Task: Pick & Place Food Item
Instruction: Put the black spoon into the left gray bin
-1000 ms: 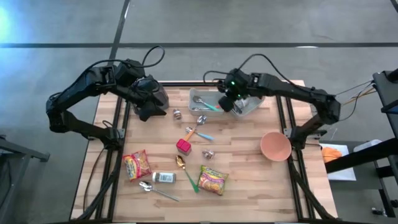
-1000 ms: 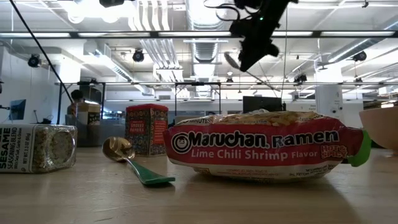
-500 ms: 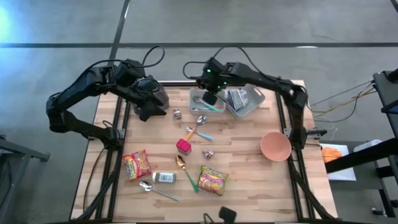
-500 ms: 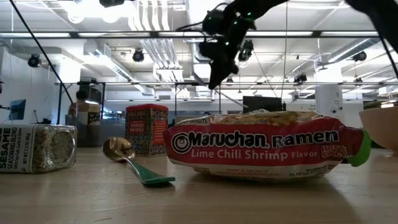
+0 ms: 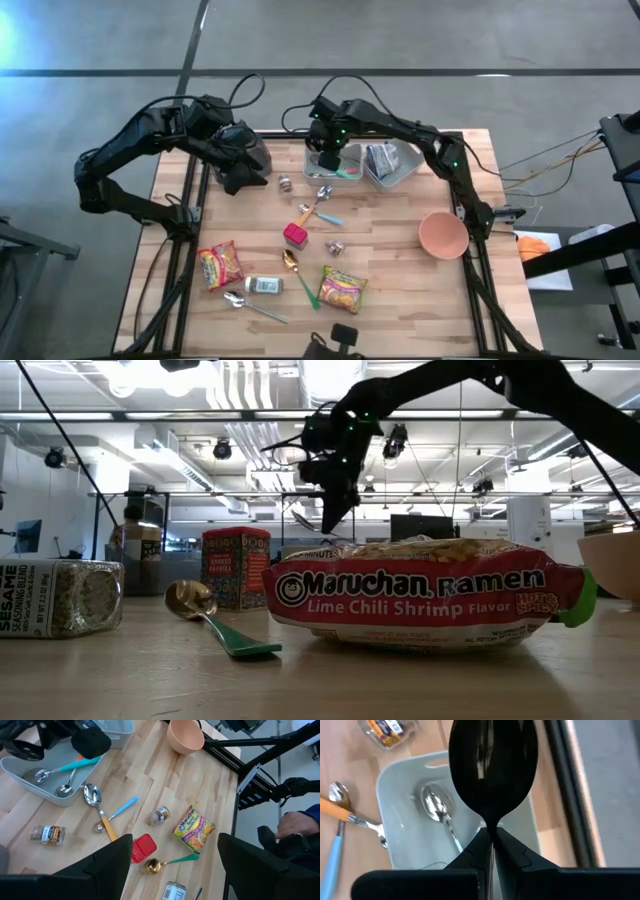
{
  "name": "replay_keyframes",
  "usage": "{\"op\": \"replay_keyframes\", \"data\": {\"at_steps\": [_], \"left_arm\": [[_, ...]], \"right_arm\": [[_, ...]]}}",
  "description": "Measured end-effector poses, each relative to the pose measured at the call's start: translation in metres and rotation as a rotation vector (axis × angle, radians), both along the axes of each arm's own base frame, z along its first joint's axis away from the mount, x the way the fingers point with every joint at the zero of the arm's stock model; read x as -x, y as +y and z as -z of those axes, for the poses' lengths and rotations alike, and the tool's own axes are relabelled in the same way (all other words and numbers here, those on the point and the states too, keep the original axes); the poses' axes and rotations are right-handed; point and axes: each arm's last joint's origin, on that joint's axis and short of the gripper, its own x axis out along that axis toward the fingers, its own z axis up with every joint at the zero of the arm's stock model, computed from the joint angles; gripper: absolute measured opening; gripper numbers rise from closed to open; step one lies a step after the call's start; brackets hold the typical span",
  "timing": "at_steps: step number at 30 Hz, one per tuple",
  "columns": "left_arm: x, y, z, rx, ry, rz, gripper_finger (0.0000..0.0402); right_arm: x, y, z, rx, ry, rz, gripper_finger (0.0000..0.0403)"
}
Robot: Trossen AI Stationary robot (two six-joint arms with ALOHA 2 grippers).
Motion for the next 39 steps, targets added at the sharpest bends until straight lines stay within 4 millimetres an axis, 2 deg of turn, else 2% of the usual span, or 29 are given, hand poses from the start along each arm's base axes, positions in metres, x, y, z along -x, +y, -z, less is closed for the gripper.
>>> {"op": "replay_keyframes", "data": {"at_steps": [12, 39], "left_arm": [[0.000, 0.000, 0.000, 0.000, 0.000, 0.000, 0.0296], [0.000, 0.000, 0.000, 0.000, 0.000, 0.000, 0.0296]], "right_arm": [[-0.007, -0.007, -0.001, -0.023, -0.107, 0.033, 0.0012], [-0.002, -0.013, 0.006, -0.034, -0.089, 0.050, 0.0012]]}}
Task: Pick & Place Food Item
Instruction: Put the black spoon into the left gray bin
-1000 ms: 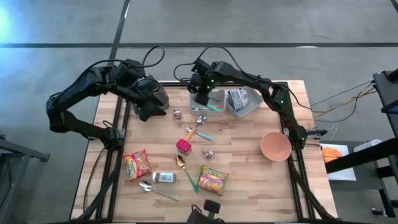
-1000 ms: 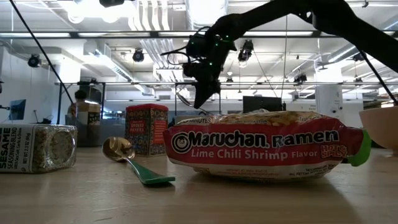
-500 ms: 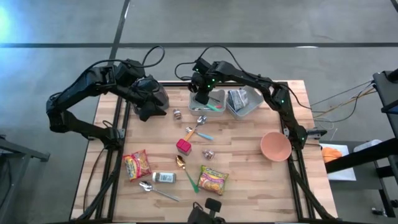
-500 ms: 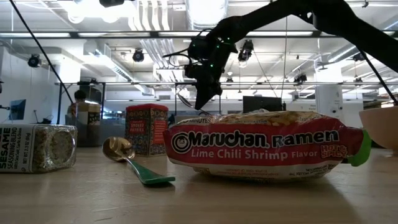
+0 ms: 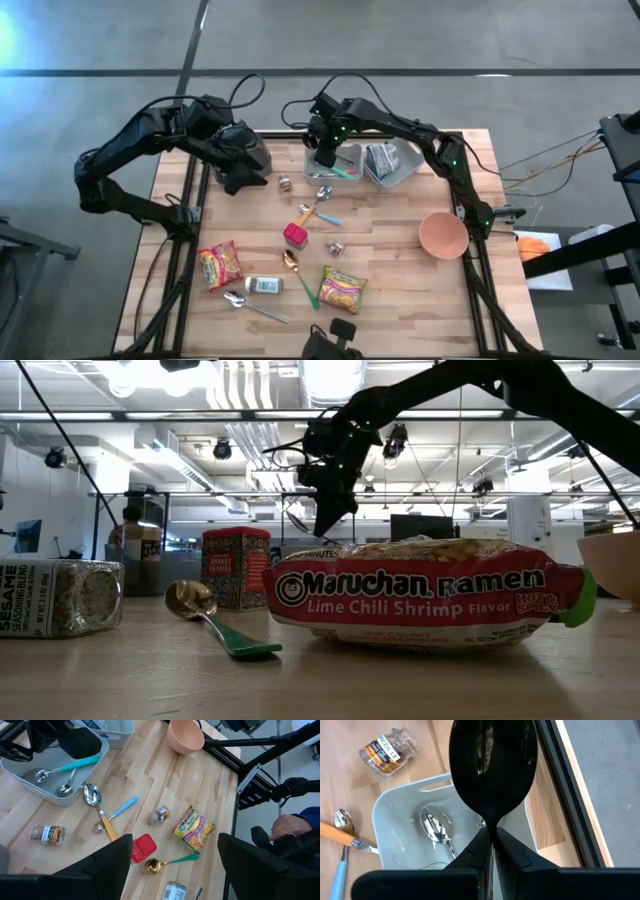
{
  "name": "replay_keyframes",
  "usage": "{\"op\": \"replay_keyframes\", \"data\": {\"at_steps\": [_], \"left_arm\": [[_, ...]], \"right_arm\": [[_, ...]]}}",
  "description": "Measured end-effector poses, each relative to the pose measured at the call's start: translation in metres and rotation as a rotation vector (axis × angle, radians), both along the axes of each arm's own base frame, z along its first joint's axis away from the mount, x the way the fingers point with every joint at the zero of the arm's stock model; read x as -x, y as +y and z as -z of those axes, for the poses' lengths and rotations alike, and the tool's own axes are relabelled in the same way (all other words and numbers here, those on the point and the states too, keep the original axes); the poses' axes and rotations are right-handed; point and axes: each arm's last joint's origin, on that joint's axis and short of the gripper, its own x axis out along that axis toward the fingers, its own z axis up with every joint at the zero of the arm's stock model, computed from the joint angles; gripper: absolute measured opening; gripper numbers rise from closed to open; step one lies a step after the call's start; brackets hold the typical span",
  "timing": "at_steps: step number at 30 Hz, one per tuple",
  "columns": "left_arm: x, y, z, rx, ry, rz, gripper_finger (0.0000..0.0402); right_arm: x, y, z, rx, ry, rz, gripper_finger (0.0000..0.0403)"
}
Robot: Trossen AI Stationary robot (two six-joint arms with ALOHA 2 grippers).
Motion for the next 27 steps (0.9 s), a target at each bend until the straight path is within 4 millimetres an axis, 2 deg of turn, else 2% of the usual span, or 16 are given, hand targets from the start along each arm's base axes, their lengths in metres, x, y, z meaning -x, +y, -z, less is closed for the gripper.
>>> {"op": "replay_keyframes", "data": {"at_steps": [27], "left_arm": [[-0.0001, 0.0001, 0.0003, 0.000, 0.001, 0.000, 0.0296]], "right_arm": [[-0.0008, -0.0056, -0.0020, -0.026, -0.058, 0.014, 0.0012]]}}
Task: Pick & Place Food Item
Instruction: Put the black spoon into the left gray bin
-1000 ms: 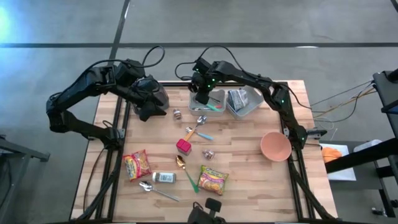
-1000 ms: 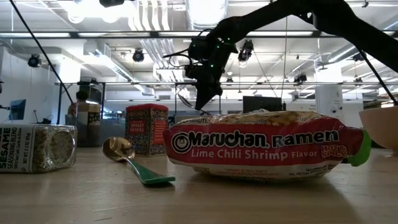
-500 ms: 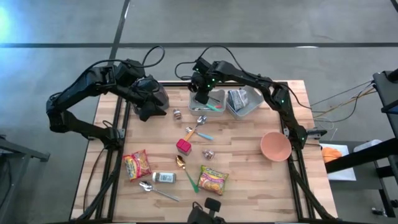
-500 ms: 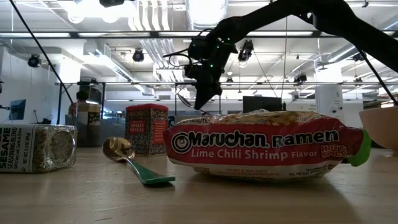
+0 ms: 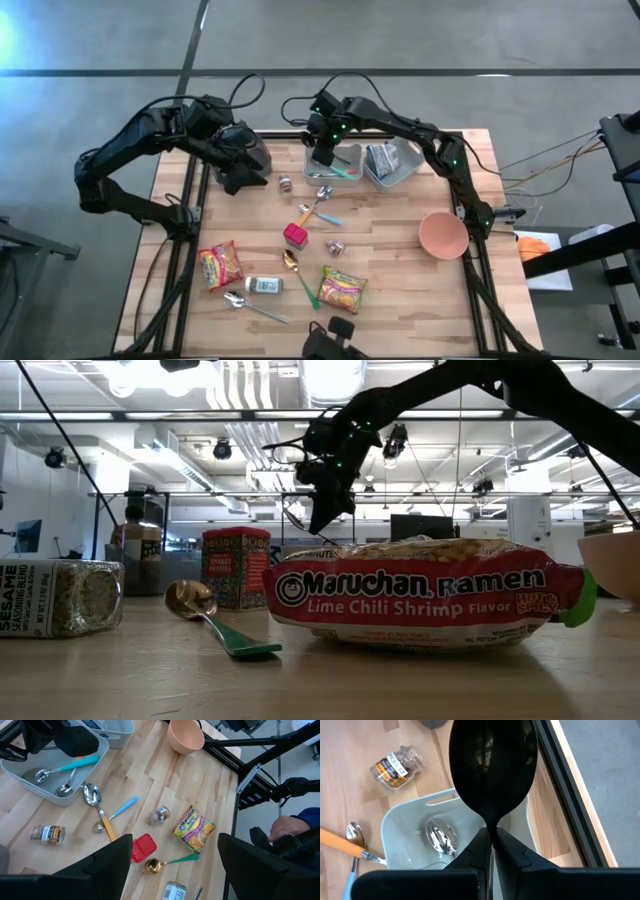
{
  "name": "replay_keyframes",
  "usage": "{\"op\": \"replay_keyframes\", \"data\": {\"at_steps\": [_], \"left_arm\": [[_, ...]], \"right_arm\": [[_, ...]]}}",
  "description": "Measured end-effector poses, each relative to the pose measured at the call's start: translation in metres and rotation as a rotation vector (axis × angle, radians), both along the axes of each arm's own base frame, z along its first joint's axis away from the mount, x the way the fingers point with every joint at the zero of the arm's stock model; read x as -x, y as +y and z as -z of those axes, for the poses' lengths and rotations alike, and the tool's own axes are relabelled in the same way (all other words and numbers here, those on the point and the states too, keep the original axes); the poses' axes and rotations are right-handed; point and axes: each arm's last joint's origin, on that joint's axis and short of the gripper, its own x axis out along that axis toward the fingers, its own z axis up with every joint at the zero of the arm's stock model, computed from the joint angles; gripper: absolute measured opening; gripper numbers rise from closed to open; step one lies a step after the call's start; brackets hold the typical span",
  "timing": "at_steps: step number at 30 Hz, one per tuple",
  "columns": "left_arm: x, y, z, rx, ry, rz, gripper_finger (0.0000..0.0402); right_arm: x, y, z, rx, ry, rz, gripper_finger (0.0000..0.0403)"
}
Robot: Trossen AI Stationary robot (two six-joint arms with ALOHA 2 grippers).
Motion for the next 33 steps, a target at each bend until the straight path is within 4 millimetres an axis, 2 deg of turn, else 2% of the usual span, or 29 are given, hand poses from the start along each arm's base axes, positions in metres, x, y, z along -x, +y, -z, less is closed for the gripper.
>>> {"op": "replay_keyframes", "data": {"at_steps": [12, 24, 33], "left_arm": [[0.000, 0.000, 0.000, 0.000, 0.000, -0.001, 0.0296], [0.000, 0.000, 0.000, 0.000, 0.000, 0.000, 0.0296], [0.000, 0.000, 0.000, 0.000, -0.001, 0.000, 0.0296]], "right_arm": [[0.006, -0.010, 0.003, -0.058, -0.015, 0.040, 0.0012], [0.016, -0.006, 0.038, -0.151, 0.080, 0.050, 0.0012], [0.020, -0.003, 0.055, -0.183, 0.115, 0.052, 0.0012]]}}
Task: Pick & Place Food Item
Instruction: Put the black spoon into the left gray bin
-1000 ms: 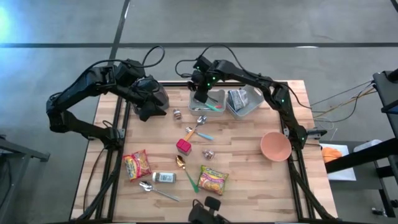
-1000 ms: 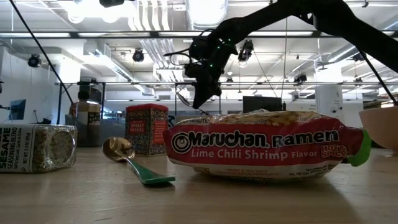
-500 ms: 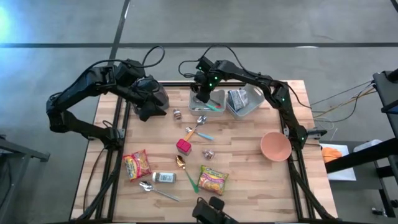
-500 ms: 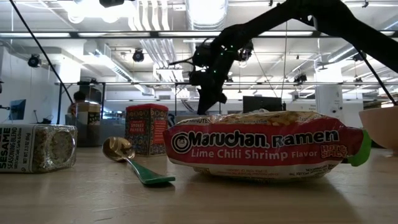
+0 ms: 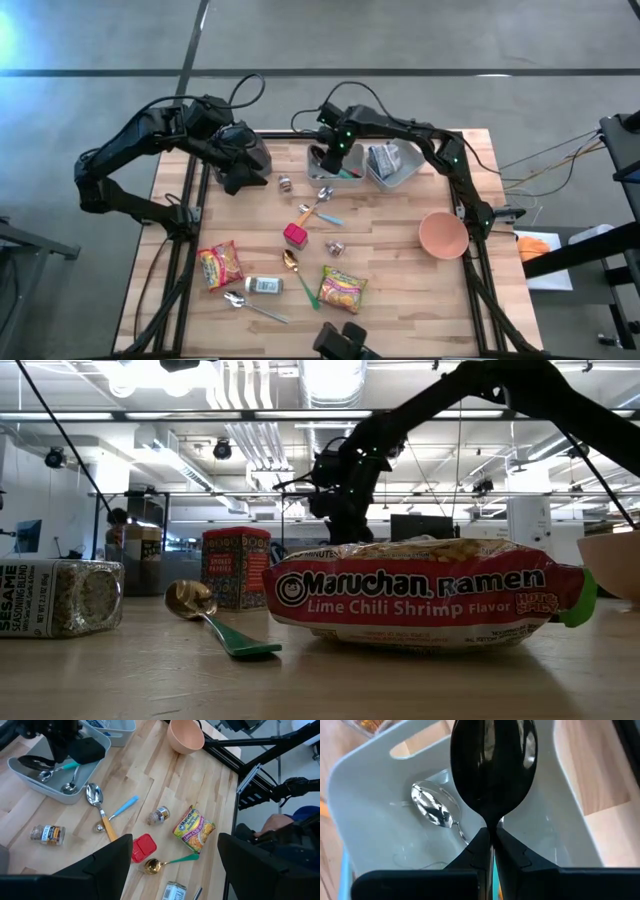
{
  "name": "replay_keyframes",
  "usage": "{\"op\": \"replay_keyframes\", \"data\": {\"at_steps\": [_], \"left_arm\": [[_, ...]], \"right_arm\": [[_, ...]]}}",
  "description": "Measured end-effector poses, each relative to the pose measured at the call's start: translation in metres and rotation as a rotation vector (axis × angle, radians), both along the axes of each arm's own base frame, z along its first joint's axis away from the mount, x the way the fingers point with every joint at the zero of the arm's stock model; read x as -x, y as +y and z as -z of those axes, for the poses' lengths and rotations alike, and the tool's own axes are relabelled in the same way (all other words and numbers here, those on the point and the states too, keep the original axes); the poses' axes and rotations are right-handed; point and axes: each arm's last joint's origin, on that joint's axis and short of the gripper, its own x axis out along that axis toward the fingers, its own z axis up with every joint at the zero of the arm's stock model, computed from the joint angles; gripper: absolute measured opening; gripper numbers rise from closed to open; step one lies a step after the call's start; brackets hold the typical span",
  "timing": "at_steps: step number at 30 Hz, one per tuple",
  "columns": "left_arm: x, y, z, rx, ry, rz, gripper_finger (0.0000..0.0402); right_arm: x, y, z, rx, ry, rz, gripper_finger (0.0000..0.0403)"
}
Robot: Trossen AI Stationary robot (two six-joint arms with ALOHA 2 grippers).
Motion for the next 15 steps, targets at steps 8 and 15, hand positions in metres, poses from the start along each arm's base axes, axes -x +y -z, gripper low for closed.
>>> {"op": "replay_keyframes", "data": {"at_steps": [8, 15], "left_arm": [[0.0000, 0.0000, -0.0001, 0.000, 0.000, 0.000, 0.0296], [0.0000, 0.0000, -0.0001, 0.000, 0.000, 0.000, 0.0296]], "right_arm": [[0.0032, 0.0028, 0.0103, -0.023, 0.031, 0.014, 0.0012], [0.0014, 0.0023, 0.0067, -0.031, 0.017, 0.042, 0.0012]]}}
